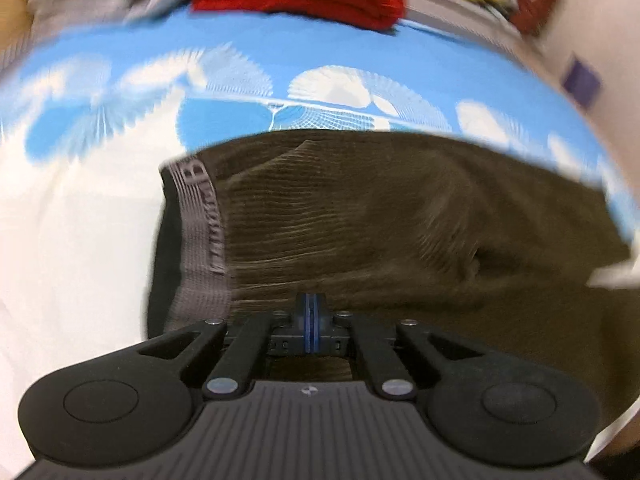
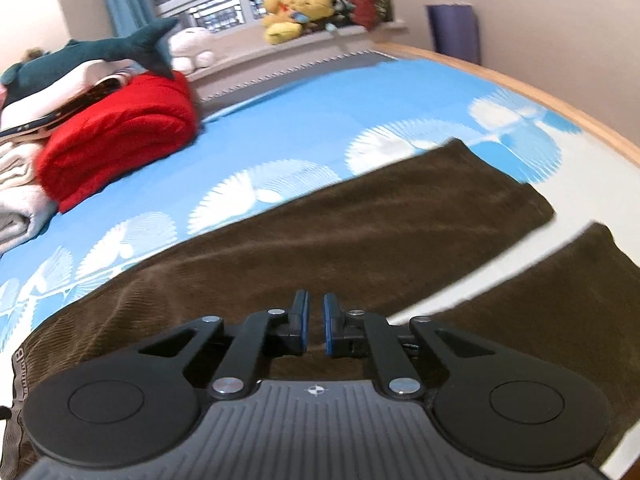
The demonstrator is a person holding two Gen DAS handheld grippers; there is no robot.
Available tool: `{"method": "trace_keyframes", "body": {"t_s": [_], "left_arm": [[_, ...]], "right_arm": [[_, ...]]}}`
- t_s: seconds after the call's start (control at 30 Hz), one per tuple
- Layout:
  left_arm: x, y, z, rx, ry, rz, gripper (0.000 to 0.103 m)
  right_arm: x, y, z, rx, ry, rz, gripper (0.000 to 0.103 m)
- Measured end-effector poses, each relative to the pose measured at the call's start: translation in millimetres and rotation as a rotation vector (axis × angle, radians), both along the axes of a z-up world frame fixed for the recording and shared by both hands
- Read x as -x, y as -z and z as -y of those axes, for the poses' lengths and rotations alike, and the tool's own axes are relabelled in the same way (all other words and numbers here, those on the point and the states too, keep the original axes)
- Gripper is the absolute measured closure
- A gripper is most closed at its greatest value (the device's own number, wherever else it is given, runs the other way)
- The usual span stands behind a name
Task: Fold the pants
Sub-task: 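Lift the leg with the right gripper over the other leg while the left holds the waistband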
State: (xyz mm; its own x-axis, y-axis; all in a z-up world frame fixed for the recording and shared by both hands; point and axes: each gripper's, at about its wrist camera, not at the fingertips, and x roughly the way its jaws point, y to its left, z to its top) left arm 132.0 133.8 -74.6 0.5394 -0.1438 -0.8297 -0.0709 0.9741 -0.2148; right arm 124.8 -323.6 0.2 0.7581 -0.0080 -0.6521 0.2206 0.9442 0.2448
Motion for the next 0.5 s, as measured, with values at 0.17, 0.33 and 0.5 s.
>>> {"method": "trace_keyframes", "body": {"t_s": [0.17, 0.33, 0.5], "left_arm": [[-52.5, -21.0, 1.5, 0.009, -0.038, 0.096, 0.1], [-92.7, -1.5, -5.1, -0.048, -0.069, 0.218, 0.099], [-117.3, 39.2, -6.3, -0.148, -0.059, 0.191, 0.085]], "right_arm": [[-10.1, -2.8, -10.2, -0.021, -0.06, 0.009, 0.095], [-18.8, 1.7, -10.9, -0.029, -0.071, -0.017, 0.094], [-22.0, 2.1, -7.1, -0.007, -0.09, -0.018, 0.094]]}}
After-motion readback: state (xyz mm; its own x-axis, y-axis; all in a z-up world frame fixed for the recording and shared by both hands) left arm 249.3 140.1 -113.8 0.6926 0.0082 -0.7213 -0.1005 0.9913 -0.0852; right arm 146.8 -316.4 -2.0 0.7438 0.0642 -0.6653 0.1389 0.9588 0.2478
